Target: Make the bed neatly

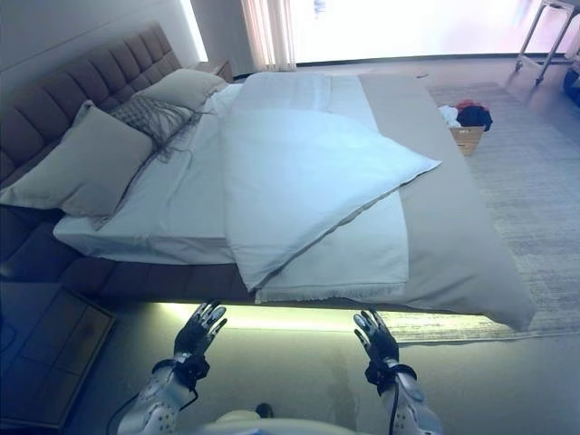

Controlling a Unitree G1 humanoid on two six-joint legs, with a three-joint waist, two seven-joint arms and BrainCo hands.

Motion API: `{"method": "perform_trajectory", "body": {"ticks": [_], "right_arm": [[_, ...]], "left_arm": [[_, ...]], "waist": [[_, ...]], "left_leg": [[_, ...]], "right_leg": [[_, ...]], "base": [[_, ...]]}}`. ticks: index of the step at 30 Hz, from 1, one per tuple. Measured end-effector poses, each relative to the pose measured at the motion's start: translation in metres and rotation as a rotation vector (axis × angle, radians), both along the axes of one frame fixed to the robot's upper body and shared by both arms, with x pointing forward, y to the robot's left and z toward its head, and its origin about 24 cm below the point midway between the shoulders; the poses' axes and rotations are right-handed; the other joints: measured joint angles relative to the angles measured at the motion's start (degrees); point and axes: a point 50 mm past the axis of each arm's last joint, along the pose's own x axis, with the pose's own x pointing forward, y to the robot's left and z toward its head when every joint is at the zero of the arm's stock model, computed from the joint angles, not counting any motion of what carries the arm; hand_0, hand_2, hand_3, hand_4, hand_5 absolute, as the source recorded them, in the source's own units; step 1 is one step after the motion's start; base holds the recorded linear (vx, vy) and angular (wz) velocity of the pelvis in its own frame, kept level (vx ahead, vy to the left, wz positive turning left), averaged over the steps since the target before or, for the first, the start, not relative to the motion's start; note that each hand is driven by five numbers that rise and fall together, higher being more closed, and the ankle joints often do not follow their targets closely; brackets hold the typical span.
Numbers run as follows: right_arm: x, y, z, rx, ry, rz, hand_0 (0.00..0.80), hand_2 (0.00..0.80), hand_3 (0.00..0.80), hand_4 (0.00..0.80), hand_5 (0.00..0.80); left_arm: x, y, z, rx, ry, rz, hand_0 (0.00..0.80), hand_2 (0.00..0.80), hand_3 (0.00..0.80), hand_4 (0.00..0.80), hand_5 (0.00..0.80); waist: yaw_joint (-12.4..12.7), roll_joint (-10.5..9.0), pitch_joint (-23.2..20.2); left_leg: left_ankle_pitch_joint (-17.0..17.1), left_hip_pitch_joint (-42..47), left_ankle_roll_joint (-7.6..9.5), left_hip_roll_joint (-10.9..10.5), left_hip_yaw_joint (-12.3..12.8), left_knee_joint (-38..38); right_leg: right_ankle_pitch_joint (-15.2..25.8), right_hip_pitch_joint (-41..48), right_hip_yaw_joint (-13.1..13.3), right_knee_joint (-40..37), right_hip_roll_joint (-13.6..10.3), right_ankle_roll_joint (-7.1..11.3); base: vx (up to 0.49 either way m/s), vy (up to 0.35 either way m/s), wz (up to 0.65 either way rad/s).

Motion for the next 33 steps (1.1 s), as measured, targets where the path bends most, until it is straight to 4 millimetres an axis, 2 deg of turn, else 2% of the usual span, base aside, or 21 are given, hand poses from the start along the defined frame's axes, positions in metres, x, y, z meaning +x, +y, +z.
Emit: {"method": "perform_trajectory", "body": {"ticks": [24, 26, 27, 29, 30, 33], "right_arm": [[-0.003, -0.002, -0.001, -0.004, 0.010, 0.002, 0.000, 0.000, 0.000, 0.000, 0.000], [-0.003, -0.002, -0.002, -0.001, 0.013, 0.008, 0.000, 0.000, 0.000, 0.000, 0.000], [-0.004, -0.001, -0.002, 0.005, 0.018, 0.014, 0.000, 0.000, 0.000, 0.000, 0.000], [-0.003, 0.001, -0.002, 0.008, 0.022, 0.017, 0.000, 0.000, 0.000, 0.000, 0.000], [-0.003, -0.001, -0.002, -0.003, 0.027, 0.011, 0.000, 0.000, 0.000, 0.000, 0.000], [-0.002, -0.006, -0.001, -0.018, 0.027, -0.012, 0.000, 0.000, 0.000, 0.000, 0.000]], "left_arm": [[-0.002, 0.000, -0.002, 0.001, 0.008, 0.006, 0.000, 0.000, 0.000, 0.000, 0.000], [-0.003, 0.001, -0.003, 0.008, 0.010, 0.007, 0.000, 0.000, 0.000, 0.000, 0.000], [-0.001, 0.001, -0.004, 0.011, 0.009, 0.009, 0.000, 0.000, 0.000, 0.000, 0.000], [-0.003, 0.003, -0.005, 0.014, 0.011, 0.014, 0.000, 0.000, 0.000, 0.000, 0.000], [-0.005, 0.001, -0.007, 0.007, 0.021, 0.015, 0.000, 0.000, 0.000, 0.000, 0.000], [-0.005, -0.001, -0.009, -0.002, 0.023, 0.005, 0.000, 0.000, 0.000, 0.000, 0.000]], "waist": [[0.1, -0.08, 0.4], [0.7, -0.41, 0.9], [1.4, -1.44, 1.5], [2.7, -2.96, 2.3], [3.3, -3.00, 2.7], [3.1, -2.57, 3.0]], "left_leg": [[0.0, -0.1, 0.00, 0.3, -0.6, 0.6], [0.2, -0.6, -0.12, 0.3, -0.7, 2.5], [0.6, -2.1, -0.57, 0.1, -1.5, 5.1], [3.2, -4.2, -1.09, -0.4, -5.0, 8.0], [3.6, -4.3, -0.65, -0.3, -5.6, 8.7], [3.8, -4.4, -0.81, -0.8, -5.2, 9.0]], "right_leg": [[0.0, 0.7, -0.6, -0.2, 0.5, -0.03], [-0.2, 0.7, -0.3, 0.1, 0.2, -0.17], [-0.3, 0.0, 0.2, 0.5, -0.6, -0.45], [1.1, -0.7, 0.7, -0.2, -1.6, -1.06], [1.5, -1.1, 0.8, -0.2, -2.0, -1.21], [1.8, -1.0, 0.8, -0.2, -2.3, -0.83]], "base": [[-0.002, -0.005, 0.01], [-0.027, -0.035, -0.09], [-0.029, 0.024, -0.25], [-0.040, 0.141, -0.31], [-0.031, 0.200, -0.29], [0.023, 0.143, -0.06]]}}
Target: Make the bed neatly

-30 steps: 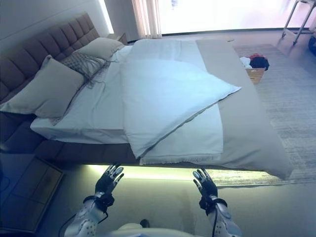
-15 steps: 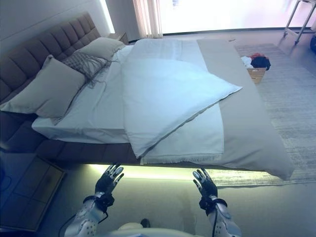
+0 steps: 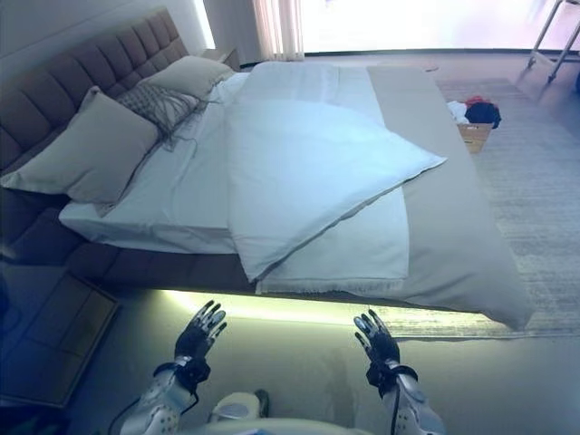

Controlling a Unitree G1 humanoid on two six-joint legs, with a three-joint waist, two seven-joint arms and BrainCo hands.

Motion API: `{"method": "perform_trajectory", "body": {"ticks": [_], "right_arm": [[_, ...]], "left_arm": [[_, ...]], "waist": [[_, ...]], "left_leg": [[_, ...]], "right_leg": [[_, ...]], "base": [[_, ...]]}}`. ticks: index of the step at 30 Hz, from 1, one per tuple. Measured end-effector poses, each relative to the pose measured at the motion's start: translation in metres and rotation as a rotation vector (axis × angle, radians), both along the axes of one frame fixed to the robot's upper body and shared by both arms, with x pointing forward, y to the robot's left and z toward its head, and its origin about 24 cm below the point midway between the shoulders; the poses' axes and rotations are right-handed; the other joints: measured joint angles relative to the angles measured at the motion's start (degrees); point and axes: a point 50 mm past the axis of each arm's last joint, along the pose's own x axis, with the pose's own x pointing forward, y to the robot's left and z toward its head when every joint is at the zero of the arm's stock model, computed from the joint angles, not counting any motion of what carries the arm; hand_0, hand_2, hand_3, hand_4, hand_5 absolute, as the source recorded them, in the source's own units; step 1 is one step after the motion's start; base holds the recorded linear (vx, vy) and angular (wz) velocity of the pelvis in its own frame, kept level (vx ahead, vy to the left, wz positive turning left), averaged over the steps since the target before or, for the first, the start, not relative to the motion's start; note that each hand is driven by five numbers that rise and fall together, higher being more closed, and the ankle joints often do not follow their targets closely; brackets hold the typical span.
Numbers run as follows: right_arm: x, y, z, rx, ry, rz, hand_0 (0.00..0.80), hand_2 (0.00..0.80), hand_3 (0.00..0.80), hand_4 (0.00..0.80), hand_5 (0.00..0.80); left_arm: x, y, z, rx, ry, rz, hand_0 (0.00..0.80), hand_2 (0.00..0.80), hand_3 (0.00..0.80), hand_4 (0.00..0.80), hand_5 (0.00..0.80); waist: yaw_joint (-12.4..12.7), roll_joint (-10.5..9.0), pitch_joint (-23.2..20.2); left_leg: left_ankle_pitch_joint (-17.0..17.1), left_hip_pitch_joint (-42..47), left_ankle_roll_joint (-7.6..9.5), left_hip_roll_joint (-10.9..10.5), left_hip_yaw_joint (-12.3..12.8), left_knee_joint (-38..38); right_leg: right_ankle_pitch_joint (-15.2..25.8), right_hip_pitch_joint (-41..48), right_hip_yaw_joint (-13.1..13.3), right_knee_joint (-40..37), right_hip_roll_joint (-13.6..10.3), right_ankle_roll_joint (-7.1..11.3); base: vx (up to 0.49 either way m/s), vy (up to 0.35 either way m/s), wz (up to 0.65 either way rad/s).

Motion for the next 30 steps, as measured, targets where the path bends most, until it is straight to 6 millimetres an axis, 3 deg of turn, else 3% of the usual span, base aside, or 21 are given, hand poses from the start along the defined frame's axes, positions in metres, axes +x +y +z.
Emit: {"method": "perform_trajectory", "body": {"ticks": [4, 7, 9, 13, 15, 17, 18, 19, 21, 22, 23, 24, 25, 27, 28, 30], "right_arm": [[0.000, 0.002, -0.001, 0.023, -0.003, -0.039, 0.000, 0.000, 0.000, 0.000, 0.000], [0.001, 0.006, -0.001, 0.023, -0.007, -0.033, 0.000, 0.000, 0.000, 0.000, 0.000], [0.003, 0.017, -0.001, 0.045, -0.011, -0.017, 0.000, 0.000, 0.000, 0.000, 0.000], [0.006, 0.024, 0.000, 0.057, -0.025, -0.030, 0.000, 0.000, 0.000, 0.000, 0.000], [0.010, 0.022, 0.002, 0.046, -0.037, -0.041, 0.000, 0.000, 0.000, 0.000, 0.000], [0.011, 0.018, 0.004, 0.032, -0.050, -0.054, 0.000, 0.000, 0.000, 0.000, 0.000], [0.011, 0.014, 0.005, 0.023, -0.053, -0.060, 0.000, 0.000, 0.000, 0.000, 0.000], [0.008, 0.010, 0.003, 0.021, -0.041, -0.074, 0.000, 0.000, 0.000, 0.000, 0.000], [0.005, 0.015, 0.001, 0.048, -0.039, -0.072, 0.000, 0.000, 0.000, 0.000, 0.000], [0.007, 0.018, 0.002, 0.064, -0.049, -0.076, 0.000, 0.000, 0.000, 0.000, 0.000], [0.010, 0.021, 0.004, 0.080, -0.069, -0.070, 0.000, 0.000, 0.000, 0.000, 0.000], [0.014, 0.020, 0.006, 0.072, -0.081, -0.054, 0.000, 0.000, 0.000, 0.000, 0.000], [0.014, 0.016, 0.004, 0.057, -0.072, -0.052, 0.000, 0.000, 0.000, 0.000, 0.000], [0.015, 0.009, 0.006, 0.045, -0.075, -0.054, 0.000, 0.000, 0.000, 0.000, 0.000], [0.019, 0.010, 0.008, 0.051, -0.087, -0.055, 0.000, 0.000, 0.000, 0.000, 0.000], [0.015, 0.008, 0.004, 0.052, -0.069, -0.063, 0.000, 0.000, 0.000, 0.000, 0.000]], "left_arm": [[0.009, -0.001, 0.005, -0.003, -0.032, -0.017, 0.000, 0.000, 0.000, 0.000, 0.000], [0.014, -0.001, 0.008, 0.000, -0.048, -0.023, 0.000, 0.000, 0.000, 0.000, 0.000], [0.018, 0.001, 0.010, 0.010, -0.057, -0.023, 0.000, 0.000, 0.000, 0.000, 0.000], [0.026, 0.001, 0.011, 0.015, -0.064, -0.030, 0.000, 0.000, 0.000, 0.000, 0.000], [0.033, -0.002, 0.012, 0.013, -0.073, -0.040, 0.000, 0.000, 0.000, 0.000, 0.000], [0.036, -0.004, 0.011, 0.013, -0.069, -0.045, 0.000, 0.000, 0.000, 0.000, 0.000], [0.037, -0.004, 0.011, 0.014, -0.067, -0.047, 0.000, 0.000, 0.000, 0.000, 0.000], [0.034, -0.004, 0.008, 0.017, -0.054, -0.050, 0.000, 0.000, 0.000, 0.000, 0.000], [0.034, 0.002, 0.010, 0.041, -0.052, -0.048, 0.000, 0.000, 0.000, 0.000, 0.000], [0.036, 0.006, 0.012, 0.057, -0.058, -0.047, 0.000, 0.000, 0.000, 0.000, 0.000], [0.039, 0.012, 0.018, 0.083, -0.075, -0.046, 0.000, 0.000, 0.000, 0.000, 0.000], [0.040, 0.015, 0.016, 0.089, -0.058, -0.033, 0.000, 0.000, 0.000, 0.000, 0.000], [0.037, 0.011, 0.008, 0.069, -0.012, -0.008, 0.000, 0.000, 0.000, 0.000, 0.000], [0.035, 0.004, 0.005, 0.045, -0.005, -0.014, 0.000, 0.000, 0.000, 0.000, 0.000], [0.037, 0.006, 0.007, 0.052, -0.014, -0.017, 0.000, 0.000, 0.000, 0.000, 0.000], [0.035, 0.007, 0.006, 0.049, -0.015, -0.032, 0.000, 0.000, 0.000, 0.000, 0.000]], "waist": [[-0.3, 0.58, -0.1], [-0.7, 1.69, -0.8], [-0.6, 0.30, -0.3], [-0.3, -0.26, -0.2], [-0.9, -0.14, 0.5], [-2.4, 1.18, 0.9], [-2.5, 1.61, 1.5], [-3.1, 2.43, 1.6], [-2.7, 2.80, 1.0], [-2.9, 1.59, 1.0], [-3.3, -1.37, 2.0], [-3.4, -2.49, 2.8], [-3.7, -1.39, 3.0], [-3.7, 0.23, 2.8], [-3.8, -0.21, 3.1], [-4.7, -1.22, 2.9]], "left_leg": [[-3.3, 0.3, 0.96, -0.5, 0.5, -0.5], [-8.0, 1.7, 1.73, -1.4, 1.9, -2.7], [-8.4, 2.3, 2.65, -3.2, 2.8, -2.8], [-9.7, 2.3, 4.34, -5.3, 3.1, -2.4], [-10.4, 1.1, 5.18, -6.1, 1.9, -1.2], [-11.1, 0.2, 6.77, -7.2, -0.6, 0.7], [-11.5, 0.0, 7.30, -7.5, -0.9, 1.6], [-11.6, 0.3, 7.78, -7.1, -2.0, 1.1], [-11.6, 0.7, 7.83, -6.4, -3.2, -3.8], [-11.8, 1.2, 7.75, -7.1, -3.8, -5.2], [-14.5, -1.4, 11.36, -9.5, -4.7, 4.1], [-19.5, -1.4, 9.11, -10.8, -4.3, 8.9], [-19.7, -0.3, 9.37, -10.7, -4.8, 8.8], [-19.1, 0.2, 10.25, -9.5, -6.2, 6.6], [-19.0, 0.2, 10.33, -9.3, -6.3, 6.0], [-19.4, 0.8, 9.71, -8.3, -8.2, 5.8]], "right_leg": [[0.3, -0.1, -0.3, 0.1, -0.4, 0.92], [0.0, -0.4, -0.2, 1.3, -1.3, 2.92], [0.0, -0.8, 1.0, 2.2, -3.4, 3.92], [0.1, -2.4, 1.4, 6.1, -6.2, 4.14], [0.7, -6.4, 2.1, 14.6, -8.0, 3.20], [5.0, -13.1, 6.3, 27.2, -9.3, -3.26], [8.6, -16.1, 9.3, 32.5, -9.6, -4.83], [12.4, -18.6, 10.9, 35.4, -9.4, -4.88], [10.0, -21.9, 9.6, 30.8, -5.1, -3.07], [9.0, -22.6, 8.4, 24.7, -3.0, -2.86], [7.5, -23.6, 8.4, 19.5, -3.9, 0.24], [4.4, -25.1, 9.5, 19.4, -5.0, 0.41], [4.5, -24.9, 9.6, 18.7, -5.1, 0.68], [7.8, -27.0, 8.8, 12.3, -3.3, 2.95], [9.3, -27.5, 8.5, 8.3, -3.3, 4.38], [13.8, -26.8, 6.5, 3.9, -3.5, 4.08]], "base": [[0.070, 0.150, 0.07], [0.059, 0.143, 0.05], [0.042, 0.143, -0.15], [0.031, 0.212, -0.03], [0.040, 0.304, 0.13], [0.097, 0.257, 0.36], [0.142, 0.134, 0.31], [0.207, 0.015, 0.22], [0.274, -0.114, 0.19], [0.355, -0.228, 0.18], [0.382, -0.246, 0.09], [0.411, -0.223, 0.02], [0.420, -0.187, -0.10], [0.421, -0.175, -0.09], [0.405, -0.184, 0.08], [0.399, -0.202, 0.39]]}}
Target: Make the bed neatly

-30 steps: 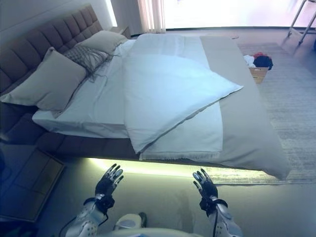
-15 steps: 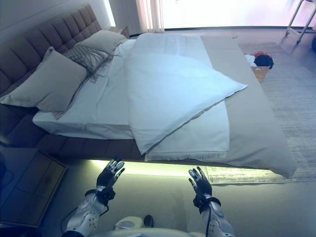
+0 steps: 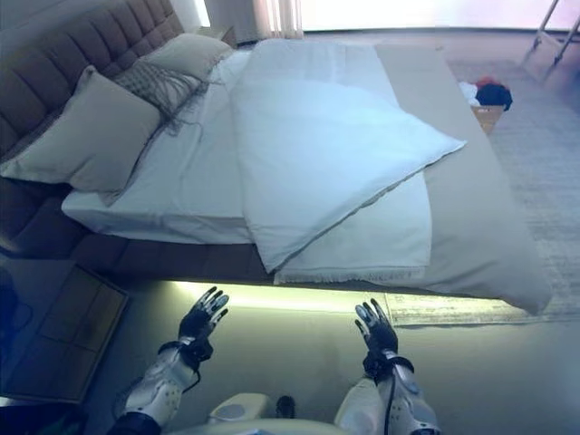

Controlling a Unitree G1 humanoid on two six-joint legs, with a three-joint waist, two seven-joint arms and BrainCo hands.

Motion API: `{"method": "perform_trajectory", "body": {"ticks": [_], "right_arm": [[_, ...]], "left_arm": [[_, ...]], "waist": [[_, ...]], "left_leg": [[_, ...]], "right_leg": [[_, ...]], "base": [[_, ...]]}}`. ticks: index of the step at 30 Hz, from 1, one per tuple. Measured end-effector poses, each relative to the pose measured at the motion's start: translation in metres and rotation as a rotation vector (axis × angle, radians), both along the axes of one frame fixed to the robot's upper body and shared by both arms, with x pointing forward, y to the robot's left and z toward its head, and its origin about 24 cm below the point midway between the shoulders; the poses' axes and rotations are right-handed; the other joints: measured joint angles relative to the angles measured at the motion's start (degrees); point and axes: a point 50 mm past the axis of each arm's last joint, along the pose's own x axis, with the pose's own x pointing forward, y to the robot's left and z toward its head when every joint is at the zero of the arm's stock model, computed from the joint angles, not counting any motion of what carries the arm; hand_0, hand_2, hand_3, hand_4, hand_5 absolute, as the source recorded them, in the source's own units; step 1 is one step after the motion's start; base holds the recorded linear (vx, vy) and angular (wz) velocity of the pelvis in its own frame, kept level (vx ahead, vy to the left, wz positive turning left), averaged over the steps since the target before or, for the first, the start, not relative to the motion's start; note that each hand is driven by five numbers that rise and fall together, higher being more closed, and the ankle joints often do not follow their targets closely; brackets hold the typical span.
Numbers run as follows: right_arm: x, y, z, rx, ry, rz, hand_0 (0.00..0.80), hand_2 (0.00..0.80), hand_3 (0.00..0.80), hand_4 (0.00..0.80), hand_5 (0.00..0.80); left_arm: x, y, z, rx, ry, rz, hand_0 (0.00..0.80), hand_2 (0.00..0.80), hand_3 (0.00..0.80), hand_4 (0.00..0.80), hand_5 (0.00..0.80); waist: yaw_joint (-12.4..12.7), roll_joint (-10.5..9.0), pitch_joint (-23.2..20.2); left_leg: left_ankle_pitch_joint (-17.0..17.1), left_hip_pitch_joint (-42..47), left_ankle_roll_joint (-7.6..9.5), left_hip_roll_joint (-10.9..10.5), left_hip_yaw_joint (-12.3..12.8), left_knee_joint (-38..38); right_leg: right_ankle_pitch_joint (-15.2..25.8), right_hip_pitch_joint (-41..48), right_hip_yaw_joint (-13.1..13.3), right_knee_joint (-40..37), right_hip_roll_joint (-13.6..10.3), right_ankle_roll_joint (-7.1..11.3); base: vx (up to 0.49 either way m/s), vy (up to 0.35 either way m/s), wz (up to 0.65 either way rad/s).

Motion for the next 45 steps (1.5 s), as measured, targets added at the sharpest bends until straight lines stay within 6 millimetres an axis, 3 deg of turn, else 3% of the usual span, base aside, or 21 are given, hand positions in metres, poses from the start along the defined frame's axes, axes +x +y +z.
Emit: {"method": "perform_trajectory", "body": {"ticks": [2, 4, 6, 10, 11, 12, 14, 17, 18, 19, 20, 22, 26, 29, 31, 33, 34, 35, 39, 42, 45], "right_arm": [[-0.002, -0.003, -0.002, -0.004, 0.007, 0.002, 0.000, 0.000, 0.000, 0.000, 0.000], [-0.006, -0.008, -0.006, 0.000, 0.024, -0.008, 0.000, 0.000, 0.000, 0.000, 0.000], [-0.010, -0.013, -0.008, -0.007, 0.037, -0.022, 0.000, 0.000, 0.000, 0.000, 0.000], [-0.016, -0.015, -0.010, -0.007, 0.046, -0.024, 0.000, 0.000, 0.000, 0.000, 0.000], [-0.016, -0.016, -0.010, -0.007, 0.046, -0.026, 0.000, 0.000, 0.000, 0.000, 0.000], [-0.015, -0.016, -0.009, -0.008, 0.043, -0.028, 0.000, 0.000, 0.000, 0.000, 0.000], [-0.014, -0.020, -0.008, -0.008, 0.042, -0.041, 0.000, 0.000, 0.000, 0.000, 0.000], [-0.016, -0.024, -0.009, -0.006, 0.047, -0.053, 0.000, 0.000, 0.000, 0.000, 0.000], [-0.016, -0.025, -0.008, 0.000, 0.044, -0.061, 0.000, 0.000, 0.000, 0.000, 0.000], [-0.017, -0.026, -0.008, 0.000, 0.045, -0.065, 0.000, 0.000, 0.000, 0.000, 0.000], [-0.017, -0.026, -0.008, 0.004, 0.045, -0.068, 0.000, 0.000, 0.000, 0.000, 0.000], [-0.017, -0.026, -0.009, 0.004, 0.053, -0.079, 0.000, 0.000, 0.000, 0.000, 0.000], [-0.019, -0.022, -0.011, -0.006, 0.077, -0.074, 0.000, 0.000, 0.000, 0.000, 0.000], [-0.021, -0.018, -0.012, -0.001, 0.090, -0.059, 0.000, 0.000, 0.000, 0.000, 0.000], [-0.026, -0.017, -0.013, 0.001, 0.105, -0.054, 0.000, 0.000, 0.000, 0.000, 0.000], [-0.032, -0.017, -0.014, -0.002, 0.116, -0.049, 0.000, 0.000, 0.000, 0.000, 0.000], [-0.035, -0.014, -0.016, 0.003, 0.132, -0.041, 0.000, 0.000, 0.000, 0.000, 0.000], [-0.037, -0.009, -0.017, 0.010, 0.133, -0.024, 0.000, 0.000, 0.000, 0.000, 0.000], [-0.032, 0.005, -0.013, 0.030, 0.110, -0.012, 0.000, 0.000, 0.000, 0.000, 0.000], [-0.024, 0.017, -0.004, 0.063, 0.066, -0.009, 0.000, 0.000, 0.000, 0.000, 0.000], [-0.026, 0.022, -0.002, 0.069, 0.056, 0.001, 0.000, 0.000, 0.000, 0.000, 0.000]], "left_arm": [[-0.002, -0.002, -0.001, -0.012, 0.000, -0.015, 0.000, 0.000, 0.000, 0.000, 0.000], [-0.005, -0.005, -0.001, -0.030, -0.006, -0.032, 0.000, 0.000, 0.000, 0.000, 0.000], [-0.008, -0.005, -0.002, -0.037, -0.002, -0.031, 0.000, 0.000, 0.000, 0.000, 0.000], [-0.019, -0.006, -0.005, -0.056, 0.009, -0.061, 0.000, 0.000, 0.000, 0.000, 0.000], [-0.020, -0.007, -0.005, -0.059, 0.011, -0.069, 0.000, 0.000, 0.000, 0.000, 0.000], [-0.022, -0.008, -0.006, -0.062, 0.015, -0.076, 0.000, 0.000, 0.000, 0.000, 0.000], [-0.018, -0.016, -0.005, -0.064, 0.005, -0.121, 0.000, 0.000, 0.000, 0.000, 0.000], [-0.022, -0.025, -0.007, -0.082, 0.011, -0.156, 0.000, 0.000, 0.000, 0.000, 0.000], [-0.024, -0.028, -0.008, -0.090, 0.014, -0.157, 0.000, 0.000, 0.000, 0.000, 0.000], [-0.026, -0.029, -0.009, -0.095, 0.018, -0.158, 0.000, 0.000, 0.000, 0.000, 0.000], [-0.029, -0.029, -0.011, -0.098, 0.025, -0.153, 0.000, 0.000, 0.000, 0.000, 0.000], [-0.028, -0.028, -0.010, -0.095, 0.019, -0.146, 0.000, 0.000, 0.000, 0.000, 0.000], [-0.026, -0.027, -0.009, -0.093, 0.014, -0.142, 0.000, 0.000, 0.000, 0.000, 0.000], [-0.030, -0.027, -0.012, -0.096, 0.031, -0.137, 0.000, 0.000, 0.000, 0.000, 0.000], [-0.036, -0.027, -0.015, -0.101, 0.048, -0.131, 0.000, 0.000, 0.000, 0.000, 0.000], [-0.039, -0.025, -0.017, -0.109, 0.059, -0.122, 0.000, 0.000, 0.000, 0.000, 0.000], [-0.040, -0.019, -0.017, -0.107, 0.064, -0.108, 0.000, 0.000, 0.000, 0.000, 0.000], [-0.038, -0.014, -0.016, -0.105, 0.053, -0.089, 0.000, 0.000, 0.000, 0.000, 0.000], [-0.025, -0.002, -0.006, -0.098, -0.005, -0.078, 0.000, 0.000, 0.000, 0.000, 0.000], [-0.018, -0.004, 0.002, -0.102, -0.043, -0.099, 0.000, 0.000, 0.000, 0.000, 0.000], [-0.016, -0.008, 0.006, -0.101, -0.060, -0.125, 0.000, 0.000, 0.000, 0.000, 0.000]], "waist": [[-0.2, -0.06, 0.0], [-0.2, 0.38, -0.2], [-0.3, 0.28, -0.2], [-0.1, -0.18, -1.4], [0.0, -0.49, -1.5], [0.1, -0.65, -1.9], [0.1, -1.39, -2.2], [0.2, -1.76, -2.5], [0.0, -1.96, -2.3], [0.0, -1.90, -2.2], [0.2, -1.52, -2.1], [0.3, -0.31, -2.1], [2.3, 1.63, -1.5], [3.6, 3.69, -0.4], [4.1, 4.95, -0.7], [4.9, 6.35, -0.9], [4.8, 5.32, -0.5], [4.8, 3.79, -0.4], [5.0, 2.35, 0.4], [5.1, 2.06, 0.1], [4.8, 1.49, -1.2]], "left_leg": [[-0.4, 1.0, -0.79, 1.8, -1.7, -1.1], [-0.7, 3.2, -1.53, 4.1, -2.6, -2.5], [-0.8, 4.9, -2.45, 5.1, -1.9, -2.0], [0.2, 4.0, -3.16, 6.8, -1.0, 2.6], [1.3, 3.1, -4.53, 7.0, -1.2, 4.4], [2.8, 2.6, -4.68, 7.1, -1.1, 5.3], [7.2, -2.0, -10.11, 7.4, -1.4, 12.8], [12.6, -6.4, -9.41, 8.5, -1.3, 20.5], [14.2, -9.7, -8.42, 9.2, -1.3, 25.2], [13.0, -10.5, -8.54, 9.3, -1.2, 26.8], [11.0, -11.0, -7.89, 9.1, -0.6, 25.7], [9.5, -10.7, -7.85, 9.2, 0.4, 16.0], [10.5, -10.4, -7.45, 10.6, -0.7, 0.5], [13.5, -10.6, -7.74, 13.2, -1.4, -4.4], [13.8, -11.3, -7.65, 14.2, -1.5, -4.3], [15.1, -10.1, -8.60, 14.4, -1.0, -4.5], [15.3, -8.3, -10.61, 12.6, 0.6, -3.8], [14.1, -7.9, -9.63, 10.5, 1.9, -3.0], [8.6, -7.1, -6.39, 5.4, 4.4, 1.2], [5.3, -5.0, -4.95, 3.0, 5.5, 2.5], [3.8, -4.4, -3.88, 1.4, 4.9, 2.1]], "right_leg": [[3.6, 2.2, -1.2, -0.7, 1.8, -1.81], [0.4, 3.2, -1.6, 2.5, 3.9, -5.15], [-3.8, 3.7, -2.6, 7.3, 4.1, -8.89], [-9.0, 4.3, -1.4, 10.5, 6.8, -10.64], [-9.2, 4.8, -1.3, 9.8, 7.1, -10.99], [-9.6, 5.3, -1.6, 9.4, 7.4, -11.42], [-10.0, 6.8, -1.9, 7.2, 8.0, -11.91], [-9.8, 9.1, -2.2, 4.2, 9.3, -13.66], [-9.8, 10.2, -1.9, 3.1, 10.3, -15.08], [-9.8, 10.5, -1.9, 2.4, 10.9, -15.71], [-10.0, 11.6, -1.4, 1.4, 12.1, -16.10], [-10.0, 12.9, -1.3, -0.5, 14.8, -16.99], [-10.3, 16.5, 0.1, -3.3, 18.7, -16.99], [-12.7, 19.9, 1.9, -2.5, 19.9, -16.32], [-16.5, 20.6, 3.4, 0.8, 19.4, -15.37], [-20.4, 21.5, 4.9, 5.3, 17.4, -12.48], [-22.0, 22.1, 5.2, 7.0, 14.8, -10.79], [-22.5, 22.3, 5.1, 7.5, 12.1, -9.84], [-22.2, 23.5, 1.2, 10.6, 4.8, -8.93], [-21.7, 22.9, 0.5, 16.6, 1.4, -8.69], [-18.5, 19.6, 0.9, 24.7, -0.8, -11.44]], "base": [[0.492, -0.323, 0.44], [0.469, -0.323, 0.37], [0.407, -0.308, 0.38], [0.320, -0.232, 0.27], [0.191, -0.173, 0.10], [0.279, -0.259, 0.21], [0.206, -0.224, 0.21], [0.171, -0.142, 0.05], [0.260, -0.046, -0.08], [0.322, 0.009, -0.23], [0.348, 0.039, -0.29], [0.351, 0.075, -0.25], [0.509, 0.167, -0.29], [0.522, 0.228, -0.36], [0.562, 0.308, -0.33], [0.518, 0.344, -0.42], [0.497, 0.379, -0.33], [0.498, 0.401, -0.24], [0.476, 0.356, -0.13], [0.395, 0.323, -0.08], [0.244, 0.151, 0.18]]}}
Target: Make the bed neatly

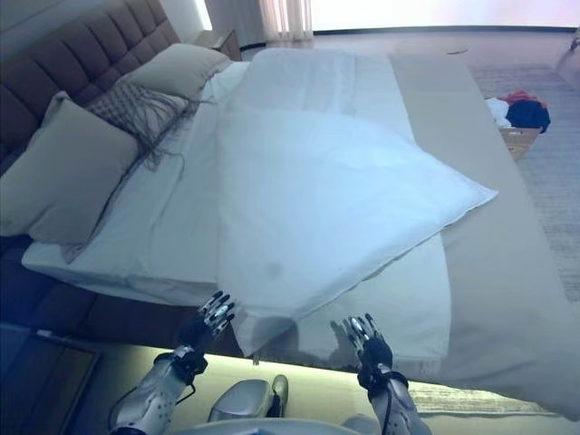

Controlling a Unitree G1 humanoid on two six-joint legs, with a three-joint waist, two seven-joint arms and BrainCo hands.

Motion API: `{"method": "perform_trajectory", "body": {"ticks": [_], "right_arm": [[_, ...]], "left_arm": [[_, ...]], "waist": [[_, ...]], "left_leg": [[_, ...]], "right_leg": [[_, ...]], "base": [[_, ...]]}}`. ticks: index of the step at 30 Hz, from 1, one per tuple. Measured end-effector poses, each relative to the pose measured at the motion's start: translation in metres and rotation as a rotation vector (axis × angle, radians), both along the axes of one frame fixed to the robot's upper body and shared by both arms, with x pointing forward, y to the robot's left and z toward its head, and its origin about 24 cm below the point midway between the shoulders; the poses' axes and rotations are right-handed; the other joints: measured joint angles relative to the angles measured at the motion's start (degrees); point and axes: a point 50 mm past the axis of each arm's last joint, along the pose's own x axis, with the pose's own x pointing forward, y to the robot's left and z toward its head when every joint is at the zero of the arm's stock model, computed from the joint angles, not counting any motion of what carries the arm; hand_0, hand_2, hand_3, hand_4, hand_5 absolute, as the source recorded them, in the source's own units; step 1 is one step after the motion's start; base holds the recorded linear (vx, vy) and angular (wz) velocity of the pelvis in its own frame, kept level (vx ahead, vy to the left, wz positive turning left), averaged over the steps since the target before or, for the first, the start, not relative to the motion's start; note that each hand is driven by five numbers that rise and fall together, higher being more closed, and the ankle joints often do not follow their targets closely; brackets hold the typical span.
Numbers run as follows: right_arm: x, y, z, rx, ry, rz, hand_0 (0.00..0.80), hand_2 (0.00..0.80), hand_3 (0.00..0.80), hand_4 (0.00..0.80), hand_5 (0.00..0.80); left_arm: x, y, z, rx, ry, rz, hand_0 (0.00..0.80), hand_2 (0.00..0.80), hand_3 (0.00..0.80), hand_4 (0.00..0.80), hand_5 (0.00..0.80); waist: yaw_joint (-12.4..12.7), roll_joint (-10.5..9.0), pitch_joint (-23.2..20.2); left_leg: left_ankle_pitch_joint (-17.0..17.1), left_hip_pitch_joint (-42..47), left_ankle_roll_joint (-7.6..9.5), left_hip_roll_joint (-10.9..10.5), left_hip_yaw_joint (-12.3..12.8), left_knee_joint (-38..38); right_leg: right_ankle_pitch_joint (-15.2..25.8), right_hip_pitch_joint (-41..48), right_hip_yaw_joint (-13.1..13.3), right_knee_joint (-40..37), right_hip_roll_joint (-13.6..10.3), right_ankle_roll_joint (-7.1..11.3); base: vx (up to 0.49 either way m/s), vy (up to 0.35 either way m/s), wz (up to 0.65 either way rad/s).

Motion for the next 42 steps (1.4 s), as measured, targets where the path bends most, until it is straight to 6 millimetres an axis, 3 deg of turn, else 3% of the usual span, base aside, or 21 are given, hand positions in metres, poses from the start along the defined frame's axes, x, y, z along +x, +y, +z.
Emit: {"method": "perform_trajectory", "body": {"ticks": [2, 4, 7, 9, 12, 16, 18, 20, 22, 23, 24, 25, 28, 31, 34, 42], "right_arm": [[-0.008, -0.001, -0.004, -0.003, 0.022, -0.009, 0.000, 0.000, 0.000, 0.000, 0.000], [-0.010, -0.004, -0.011, -0.014, 0.046, -0.013, 0.000, 0.000, 0.000, 0.000, 0.000], [-0.009, -0.006, -0.015, -0.018, 0.055, -0.012, 0.000, 0.000, 0.000, 0.000, 0.000], [-0.007, -0.009, -0.017, -0.022, 0.053, -0.015, 0.000, 0.000, 0.000, 0.000, 0.000], [-0.007, -0.013, -0.018, -0.023, 0.059, -0.023, 0.000, 0.000, 0.000, 0.000, 0.000], [-0.007, -0.014, -0.018, -0.023, 0.056, -0.032, 0.000, 0.000, 0.000, 0.000, 0.000], [-0.008, -0.011, -0.020, -0.013, 0.063, -0.037, 0.000, 0.000, 0.000, 0.000, 0.000], [-0.002, -0.009, -0.020, -0.008, 0.053, -0.027, 0.000, 0.000, 0.000, 0.000, 0.000], [0.004, -0.010, -0.019, -0.013, 0.042, -0.024, 0.000, 0.000, 0.000, 0.000, 0.000], [0.007, -0.010, -0.018, -0.014, 0.036, -0.020, 0.000, 0.000, 0.000, 0.000, 0.000], [0.010, -0.009, -0.017, -0.016, 0.029, -0.009, 0.000, 0.000, 0.000, 0.000, 0.000], [0.010, -0.009, -0.017, -0.016, 0.030, -0.011, 0.000, 0.000, 0.000, 0.000, 0.000], [0.004, -0.015, -0.020, -0.031, 0.053, -0.016, 0.000, 0.000, 0.000, 0.000, 0.000], [-0.003, -0.018, -0.022, -0.039, 0.071, -0.025, 0.000, 0.000, 0.000, 0.000, 0.000], [-0.002, -0.021, -0.021, -0.036, 0.062, -0.038, 0.000, 0.000, 0.000, 0.000, 0.000], [0.002, -0.024, -0.020, -0.032, 0.052, -0.062, 0.000, 0.000, 0.000, 0.000, 0.000]], "left_arm": [[-0.001, 0.004, 0.000, 0.023, 0.006, -0.003, 0.000, 0.000, 0.000, 0.000, 0.000], [-0.001, 0.011, 0.001, 0.062, 0.019, 0.025, 0.000, 0.000, 0.000, 0.000, 0.000], [0.002, 0.017, -0.001, 0.081, 0.034, 0.057, 0.000, 0.000, 0.000, 0.000, 0.000], [0.000, 0.016, -0.003, 0.080, 0.042, 0.051, 0.000, 0.000, 0.000, 0.000, 0.000], [0.000, 0.014, -0.004, 0.072, 0.045, 0.055, 0.000, 0.000, 0.000, 0.000, 0.000], [-0.003, 0.016, -0.005, 0.073, 0.051, 0.066, 0.000, 0.000, 0.000, 0.000, 0.000], [-0.005, 0.019, -0.004, 0.080, 0.054, 0.074, 0.000, 0.000, 0.000, 0.000, 0.000], [-0.003, 0.023, -0.002, 0.096, 0.049, 0.075, 0.000, 0.000, 0.000, 0.000, 0.000], [-0.001, 0.023, -0.001, 0.101, 0.045, 0.082, 0.000, 0.000, 0.000, 0.000, 0.000], [0.000, 0.023, -0.001, 0.102, 0.046, 0.086, 0.000, 0.000, 0.000, 0.000, 0.000], [-0.002, 0.023, -0.003, 0.102, 0.054, 0.092, 0.000, 0.000, 0.000, 0.000, 0.000], [-0.004, 0.023, -0.007, 0.100, 0.072, 0.094, 0.000, 0.000, 0.000, 0.000, 0.000], [-0.013, 0.018, -0.013, 0.074, 0.094, 0.101, 0.000, 0.000, 0.000, 0.000, 0.000], [-0.015, 0.007, -0.016, 0.026, 0.097, 0.089, 0.000, 0.000, 0.000, 0.000, 0.000], [-0.014, 0.000, -0.016, 0.008, 0.087, 0.060, 0.000, 0.000, 0.000, 0.000, 0.000], [-0.009, 0.001, -0.013, 0.044, 0.059, 0.038, 0.000, 0.000, 0.000, 0.000, 0.000]], "waist": [[0.3, 0.05, -2.6], [0.4, -0.07, -3.4], [1.3, -1.14, -4.1], [1.9, -1.00, -4.4], [2.7, -0.89, -5.2], [3.2, -1.67, -5.5], [3.2, -1.21, -5.6], [2.9, -1.12, -5.7], [2.7, -0.96, -5.6], [2.4, -1.04, -5.6], [1.9, -1.22, -5.6], [1.1, -1.42, -5.8], [1.6, 0.00, -5.7], [1.8, 0.54, -5.8], [1.6, 0.36, -5.9], [1.5, 0.67, -6.3]], "left_leg": [[-0.1, 0.1, 0.32, 0.1, -0.1, -1.1], [0.4, 0.4, 0.61, 0.7, -0.9, -1.8], [0.1, -0.1, 0.96, 0.9, -1.3, -1.1], [0.1, -0.1, 0.95, 1.4, -1.2, -0.8], [0.2, 0.0, 0.67, 1.6, -1.2, -2.3], [0.2, 0.2, 0.63, 0.2, -1.0, -2.9], [0.5, 1.2, 1.19, 0.8, -1.3, -4.2], [1.1, 1.3, 1.03, 1.7, -1.3, -5.2], [1.8, 1.5, 0.63, 3.3, -1.0, -6.6], [2.3, 1.2, 0.04, 3.9, -0.7, -7.0], [2.7, 1.1, -0.64, 4.4, -0.6, -7.5], [3.1, 1.3, -1.21, 4.8, -1.5, -7.7], [3.9, 1.9, -1.86, 6.8, -1.5, -8.9], [4.8, 1.7, -1.39, 7.9, -1.5, -9.5], [4.9, 1.1, -1.05, 8.0, -1.5, -8.9], [4.6, 3.3, -1.44, 5.9, -1.2, -9.8]], "right_leg": [[2.4, -0.8, 0.0, -0.3, 0.1, -0.01], [5.2, -1.2, 0.2, 0.0, 0.7, 2.10], [5.9, -1.3, 0.1, -3.0, 0.0, 3.03], [6.4, 0.2, -0.4, -5.7, 1.7, 4.17], [6.5, 0.1, -1.5, -6.1, 1.6, 4.39], [7.5, -1.0, -1.5, -4.3, -0.1, 4.15], [7.2, -1.3, -1.6, -4.6, -0.1, 4.44], [4.5, -2.3, -1.4, -11.9, 1.8, 5.43], [4.5, -5.6, -1.4, -18.5, 4.2, 5.66], [5.2, -7.5, -1.2, -20.8, 5.5, 6.67], [7.8, -9.7, -1.1, -22.2, 6.3, 6.72], [9.6, -9.6, -1.2, -22.1, 6.9, 5.46], [8.7, -9.6, -1.6, -22.0, 9.8, 3.96], [7.9, -9.5, -3.2, -21.4, 10.9, 2.67], [6.3, -9.8, -4.8, -19.7, 10.4, 2.12], [4.3, -8.6, -4.8, -17.1, 7.9, 3.10]], "base": [[0.198, 0.040, 0.13], [0.154, 0.016, 0.13], [0.131, 0.036, 0.08], [0.086, 0.029, 0.00], [0.072, 0.045, 0.06], [0.083, -0.046, 0.05], [0.025, -0.186, -0.05], [-0.048, -0.225, -0.09], [-0.074, -0.241, -0.17], [-0.058, -0.213, -0.14], [-0.039, -0.189, 0.09], [-0.009, -0.161, 0.07], [0.000, -0.138, 0.00], [-0.036, -0.078, 0.18], [0.012, 0.000, 0.32], [0.054, 0.064, 0.10]]}}
